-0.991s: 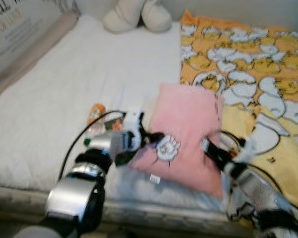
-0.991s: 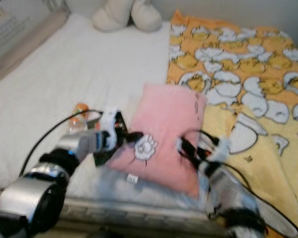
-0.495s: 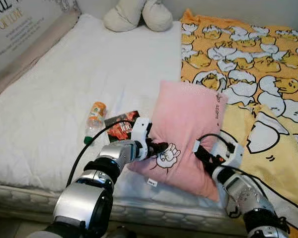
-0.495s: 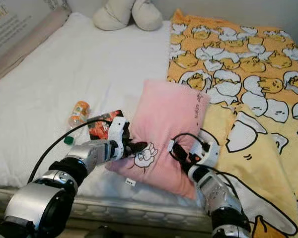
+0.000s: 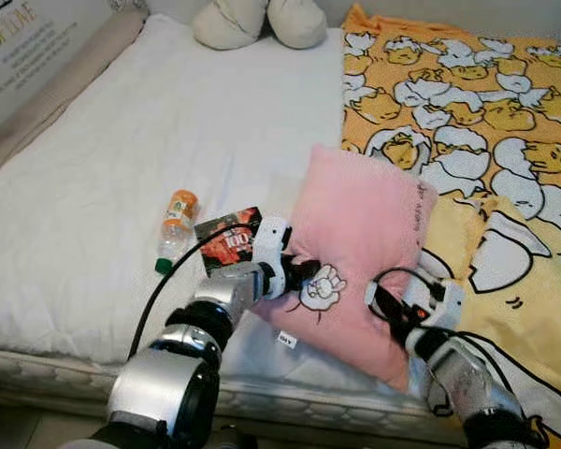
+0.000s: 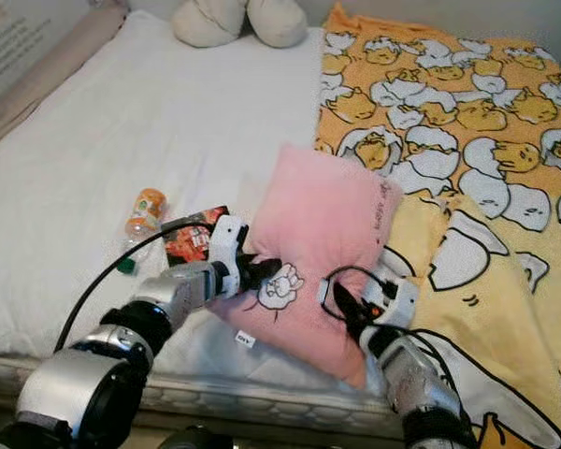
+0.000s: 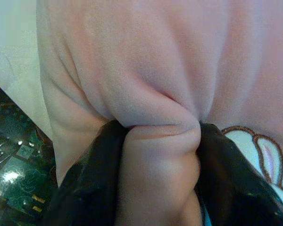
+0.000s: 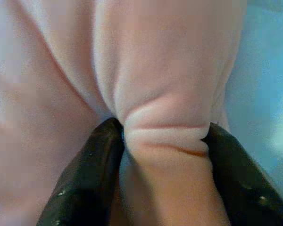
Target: Clean up the room
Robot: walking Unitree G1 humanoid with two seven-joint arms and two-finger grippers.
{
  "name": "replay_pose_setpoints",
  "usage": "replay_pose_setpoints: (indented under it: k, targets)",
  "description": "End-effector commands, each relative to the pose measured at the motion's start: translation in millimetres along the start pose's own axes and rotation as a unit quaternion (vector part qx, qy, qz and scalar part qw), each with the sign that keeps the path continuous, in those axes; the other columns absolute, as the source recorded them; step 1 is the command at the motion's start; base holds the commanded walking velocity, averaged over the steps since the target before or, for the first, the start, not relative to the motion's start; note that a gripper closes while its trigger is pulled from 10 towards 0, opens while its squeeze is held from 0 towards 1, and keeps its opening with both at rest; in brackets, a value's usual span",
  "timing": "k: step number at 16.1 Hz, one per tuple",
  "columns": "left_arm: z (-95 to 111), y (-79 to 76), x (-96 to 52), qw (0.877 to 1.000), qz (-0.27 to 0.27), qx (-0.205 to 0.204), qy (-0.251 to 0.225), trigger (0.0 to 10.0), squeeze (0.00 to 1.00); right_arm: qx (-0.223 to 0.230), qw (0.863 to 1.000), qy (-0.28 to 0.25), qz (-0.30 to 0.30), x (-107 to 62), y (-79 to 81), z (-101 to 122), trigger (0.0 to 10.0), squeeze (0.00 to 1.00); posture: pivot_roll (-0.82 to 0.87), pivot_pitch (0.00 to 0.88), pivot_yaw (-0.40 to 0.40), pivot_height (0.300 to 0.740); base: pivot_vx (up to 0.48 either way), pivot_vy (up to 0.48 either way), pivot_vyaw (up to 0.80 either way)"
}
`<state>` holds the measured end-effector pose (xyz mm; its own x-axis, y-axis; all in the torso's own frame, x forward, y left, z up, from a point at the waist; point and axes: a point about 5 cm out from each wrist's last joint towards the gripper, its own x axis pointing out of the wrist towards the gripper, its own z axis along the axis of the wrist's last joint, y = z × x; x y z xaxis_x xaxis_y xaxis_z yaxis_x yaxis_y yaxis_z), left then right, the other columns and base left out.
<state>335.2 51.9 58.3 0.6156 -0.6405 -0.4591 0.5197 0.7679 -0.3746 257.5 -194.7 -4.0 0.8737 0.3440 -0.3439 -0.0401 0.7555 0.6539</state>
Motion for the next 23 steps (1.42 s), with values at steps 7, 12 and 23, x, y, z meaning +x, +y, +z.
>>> replay_pose_setpoints:
  k: [7, 12, 23]
  targets:
    - [-6, -22.0, 10.8, 0.999, -0.03, 0.009, -0.02, 0.0, 0.0, -0.033, 0.997, 0.065, -0.031, 3.5, -4.1, -25, 0.0, 0.0, -0.01, 0.044, 0.061, 0.74, 0.0, 0.0, 0.0]
    - [-3, -24.4, 12.0, 0.998, -0.028, 0.042, -0.03, 0.0, 0.0, -0.029, 0.997, 0.028, -0.063, 13.2, -4.0, -9, 0.0, 0.0, 0.01, 0.0, 0.065, 0.74, 0.0, 0.0, 0.0]
    - [144, -27.2, -26.5, 0.954, -0.037, 0.131, -0.266, 0.0, 0.0, -0.154, 0.96, -0.227, 0.063, 34.3, 80.6, 151, 0.0, 0.0, 0.07, 0.0, 0.032, 0.74, 0.0, 0.0, 0.0]
